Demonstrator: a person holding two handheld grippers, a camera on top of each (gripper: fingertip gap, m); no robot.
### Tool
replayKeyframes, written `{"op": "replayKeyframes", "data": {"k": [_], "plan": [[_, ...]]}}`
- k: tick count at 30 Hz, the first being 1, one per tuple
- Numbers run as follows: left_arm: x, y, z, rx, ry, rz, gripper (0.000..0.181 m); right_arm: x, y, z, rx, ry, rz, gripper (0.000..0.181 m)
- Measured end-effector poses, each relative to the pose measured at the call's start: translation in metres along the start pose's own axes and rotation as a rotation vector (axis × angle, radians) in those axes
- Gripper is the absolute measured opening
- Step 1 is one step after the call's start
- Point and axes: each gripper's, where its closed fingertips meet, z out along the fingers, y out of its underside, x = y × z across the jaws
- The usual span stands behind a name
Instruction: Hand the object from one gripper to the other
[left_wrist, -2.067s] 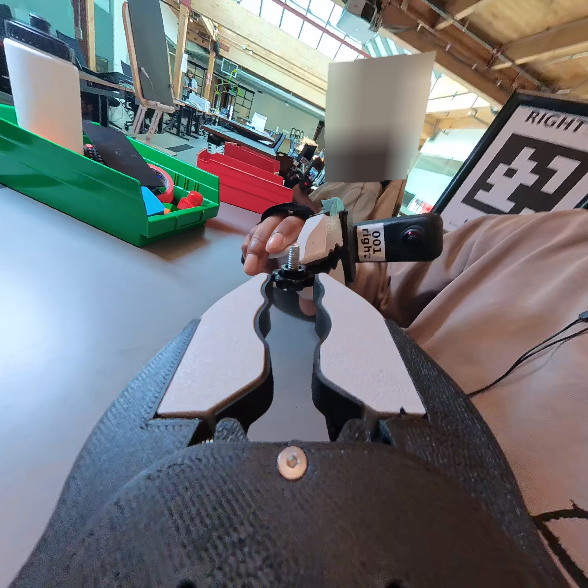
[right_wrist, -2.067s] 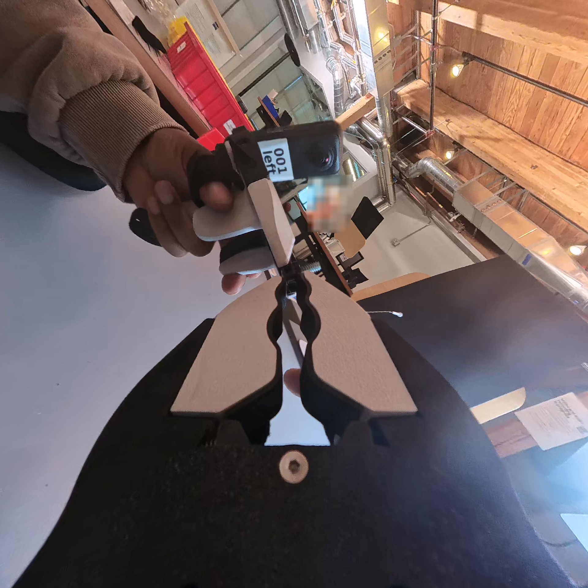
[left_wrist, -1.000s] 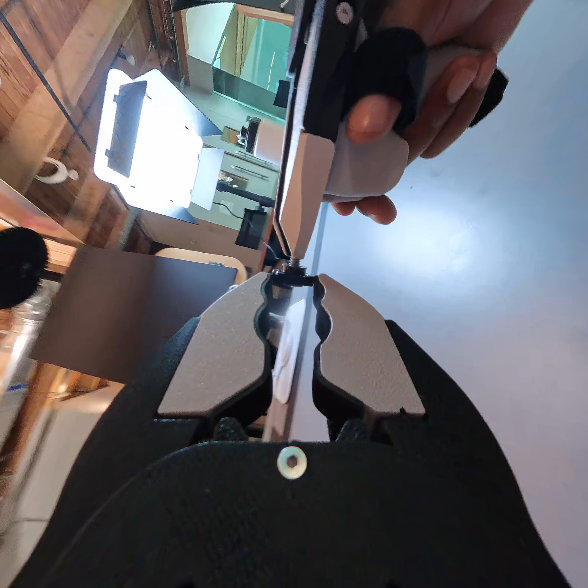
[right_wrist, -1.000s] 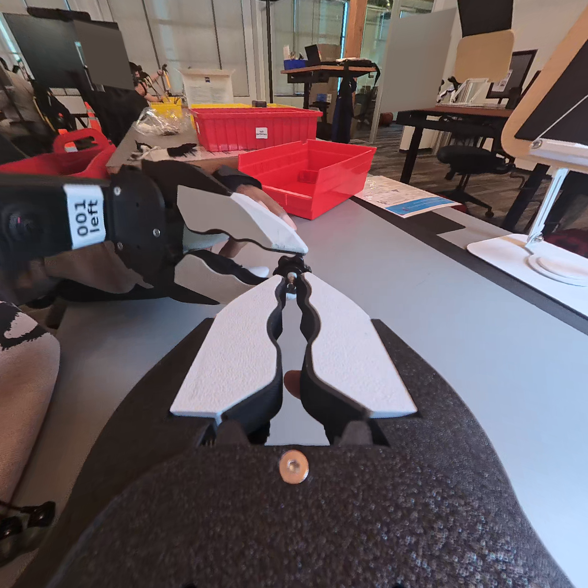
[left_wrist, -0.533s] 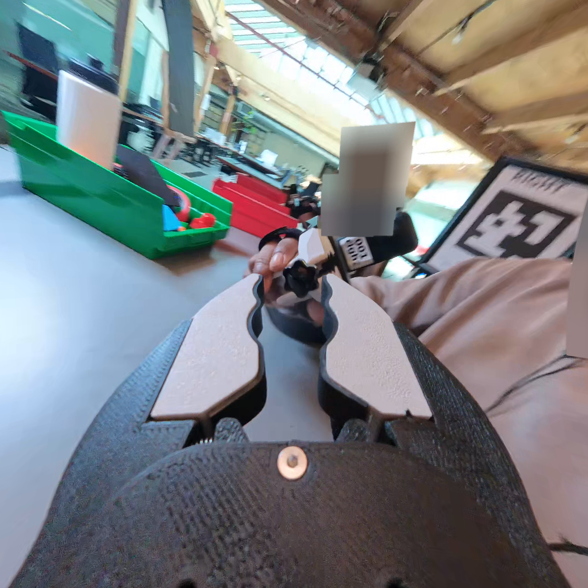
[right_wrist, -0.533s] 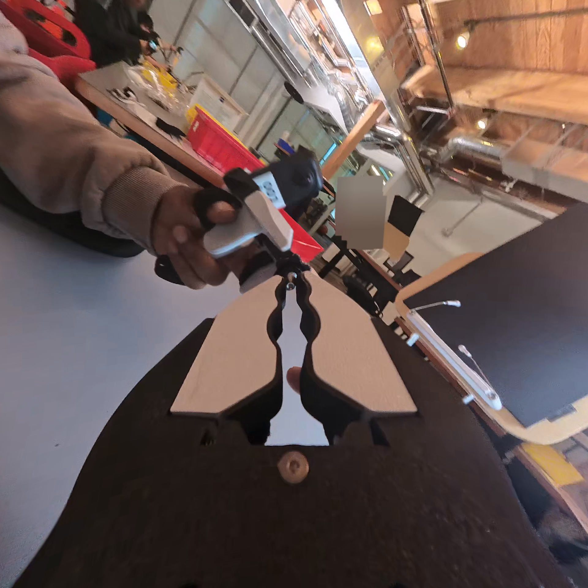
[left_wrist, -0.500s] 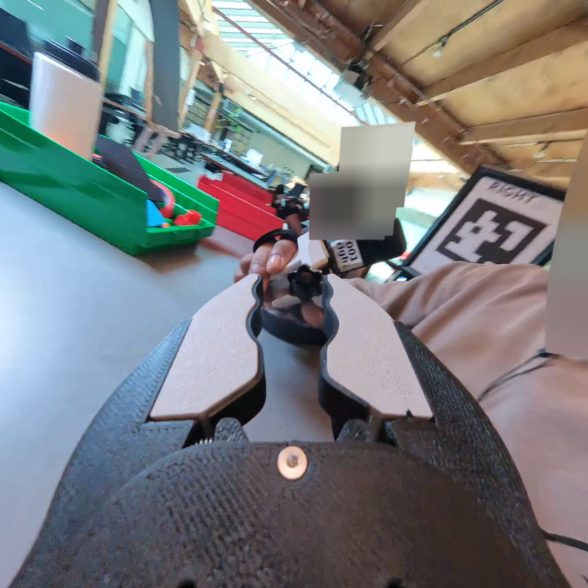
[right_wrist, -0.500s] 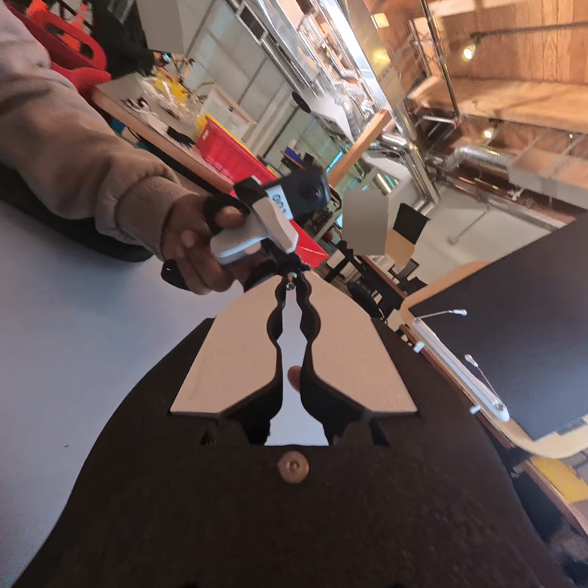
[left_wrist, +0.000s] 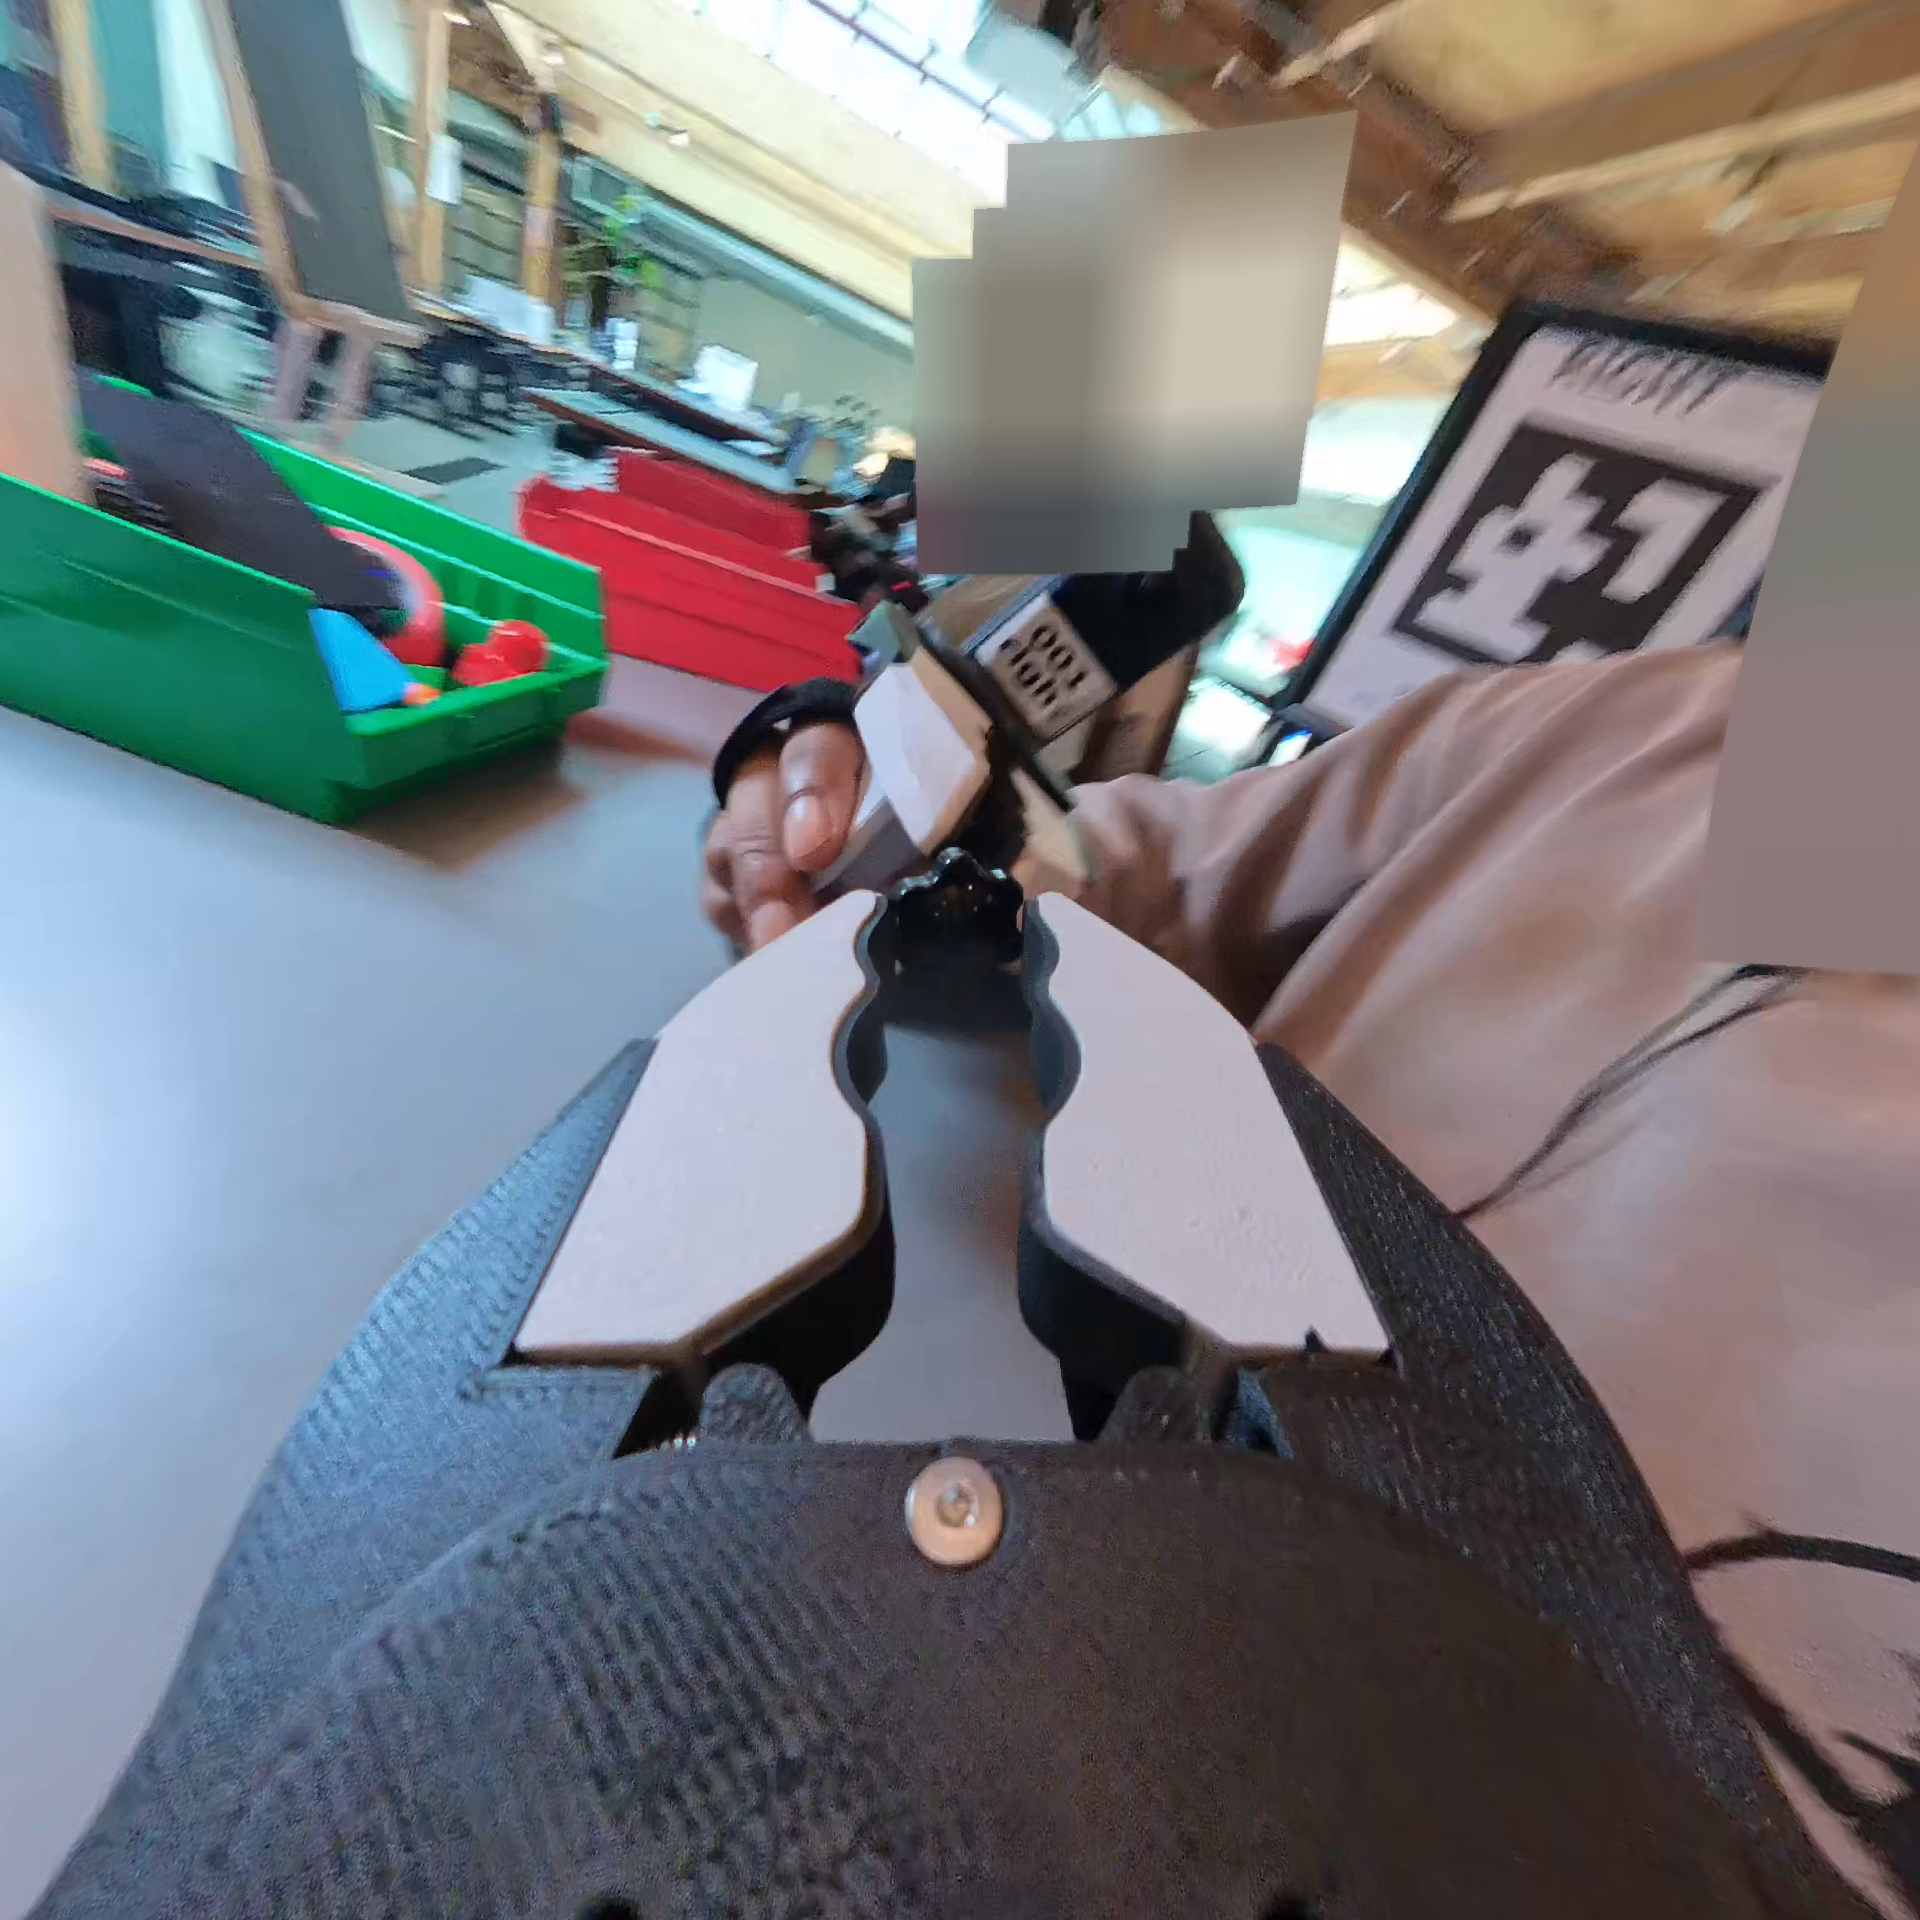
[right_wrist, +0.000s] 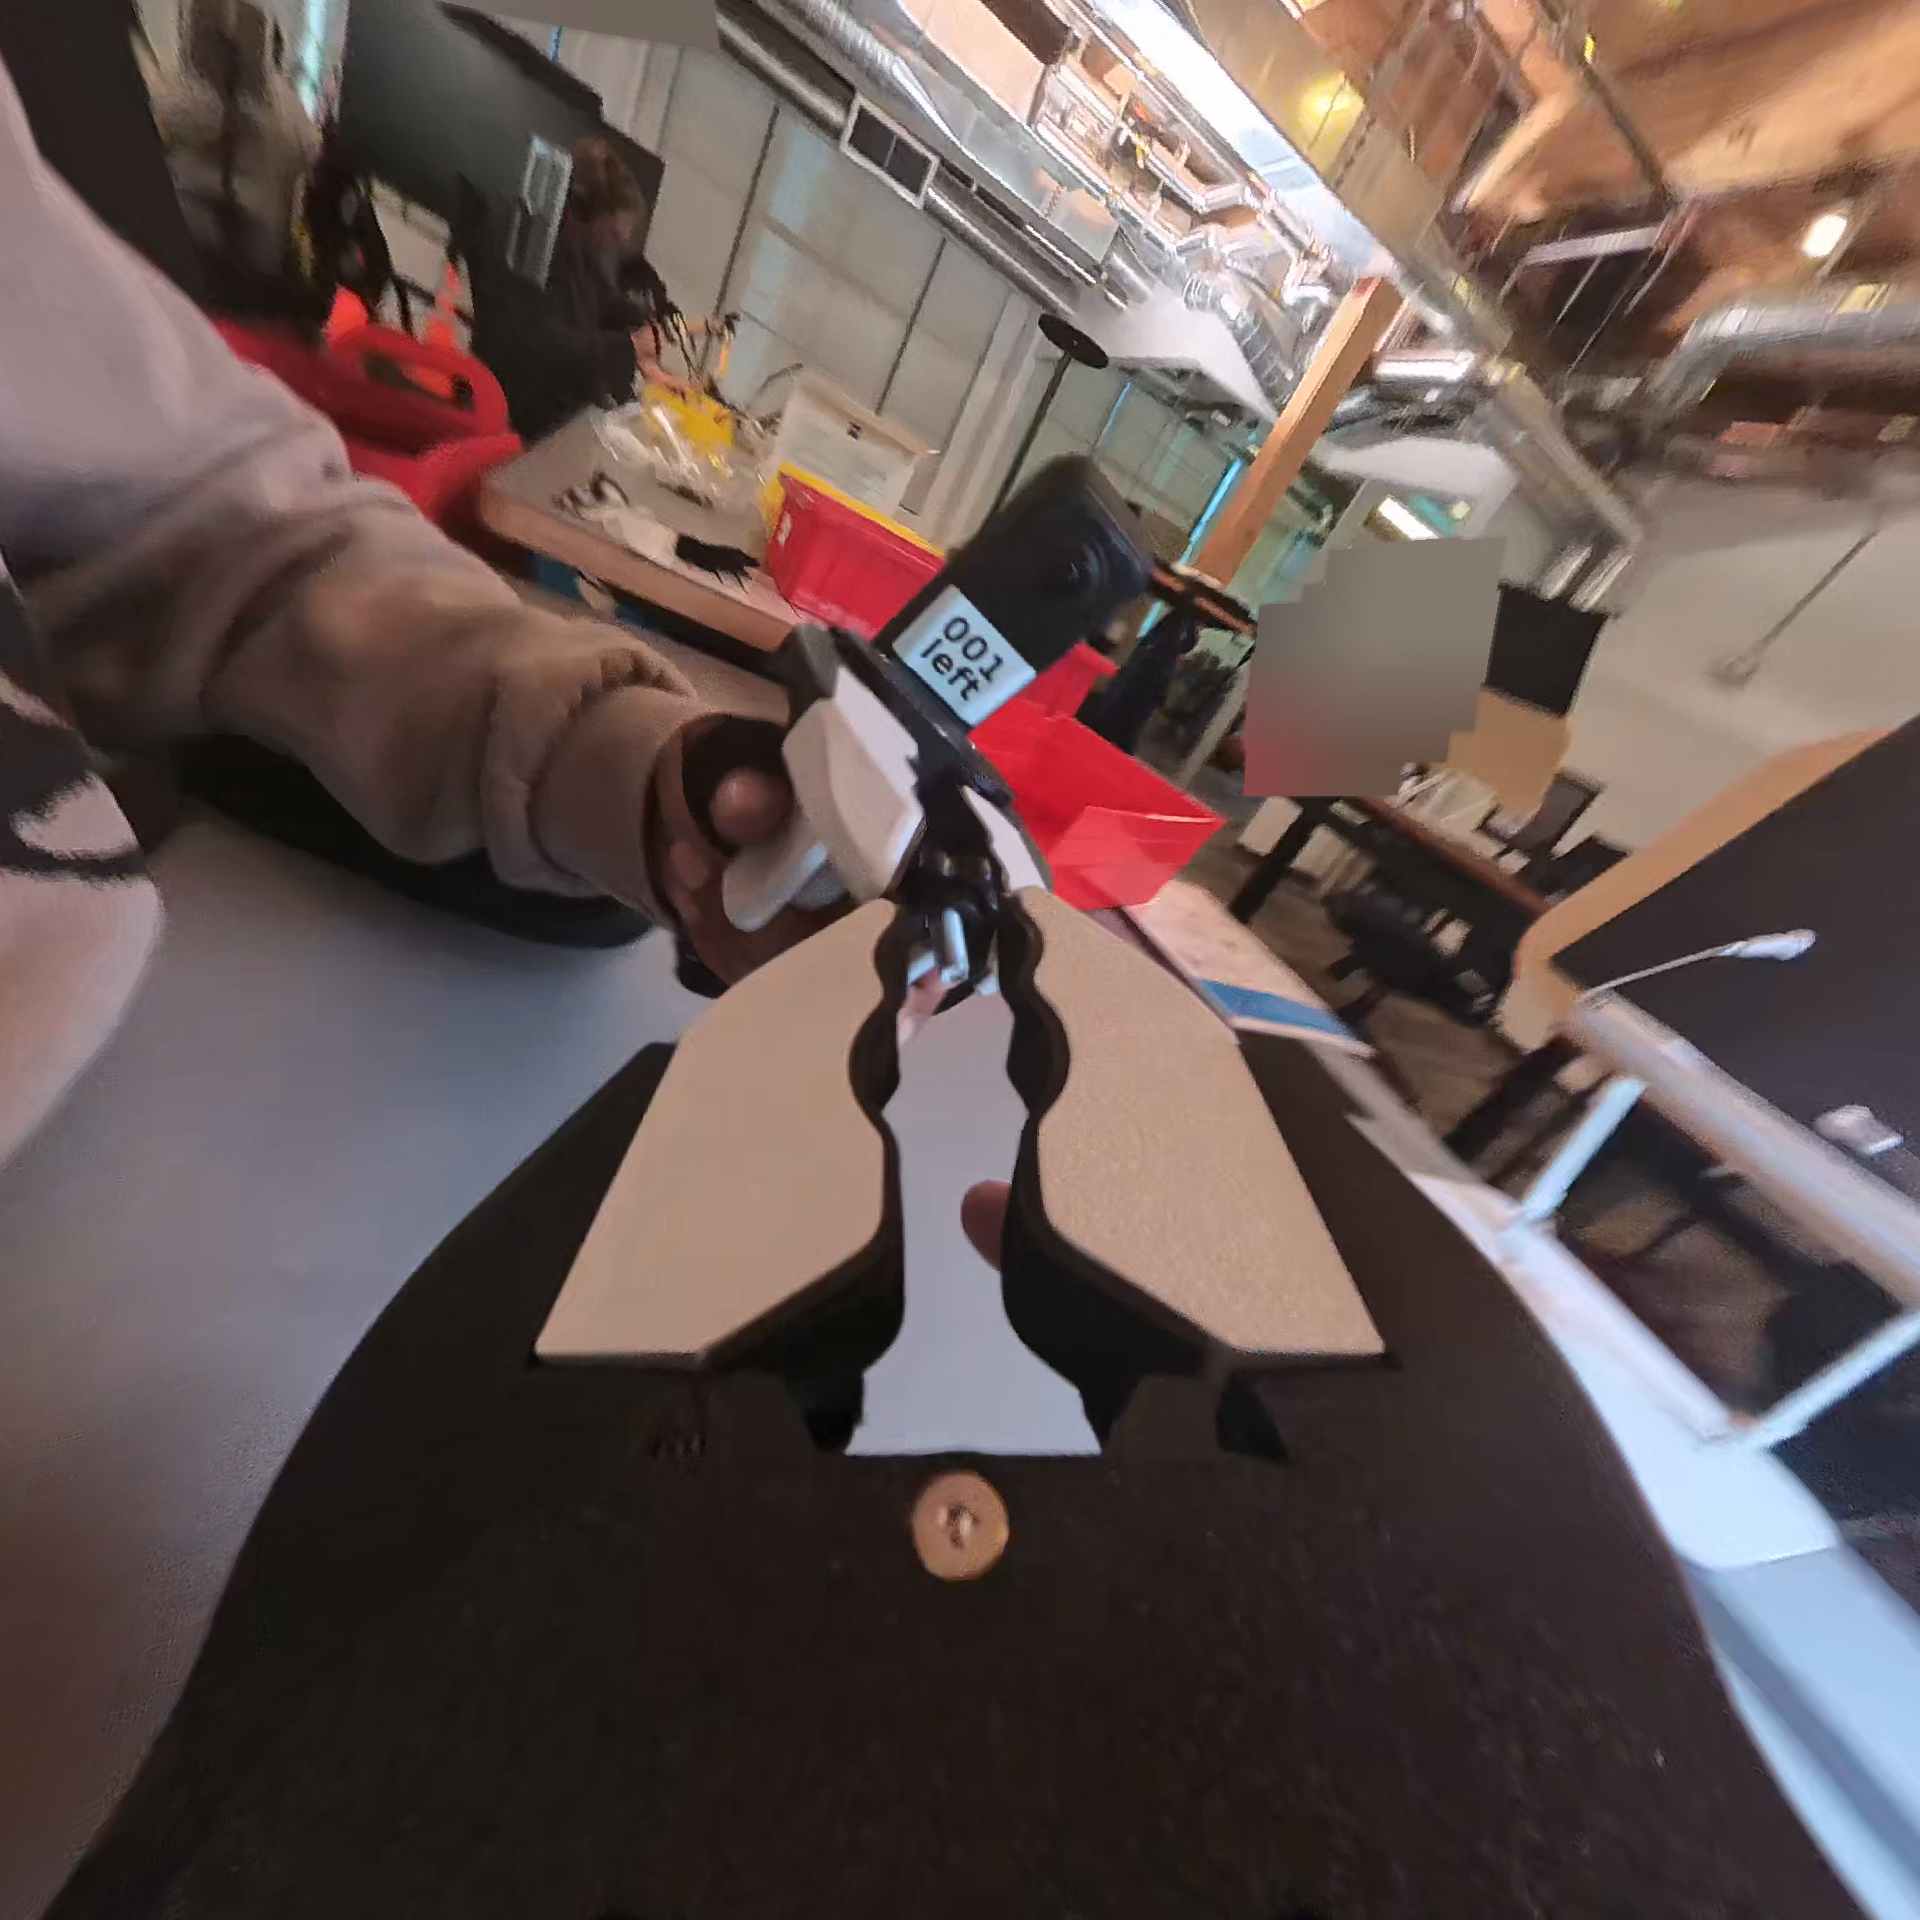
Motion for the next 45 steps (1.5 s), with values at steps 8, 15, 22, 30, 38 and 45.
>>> {"op": "replayKeyframes", "data": {"k": [8, 15, 22, 30, 38, 45], "plan": [[-0.052, 0.006, -0.015, -0.219, -0.587, 0.550, 0.023, 0.030, 0.028, 0.001, -0.140, 0.045, 0.605, 0.031], [-0.066, 0.013, -0.016, -0.338, -0.787, 0.738, 0.023, 0.025, 0.048, 0.010, -0.235, 0.150, 0.632, 0.020], [-0.063, 0.017, -0.013, -0.338, -0.757, 0.749, 0.023, 0.023, 0.049, 0.011, -0.228, 0.125, 0.653, 0.006], [-0.004, -0.010, 0.000, 0.047, -0.131, 0.155, 0.040, 0.008, -0.017, -0.010, 0.186, -0.310, 0.781, 0.005], [0.040, -0.005, 0.011, 0.088, 0.237, -0.076, 0.036, -0.022, -0.041, -0.030, 0.322, -0.687, 0.932, 0.005], [0.047, -0.002, 0.016, 0.085, 0.274, -0.104, 0.025, -0.031, -0.042, -0.035, 0.324, -0.790, 0.983, 0.005]]}}
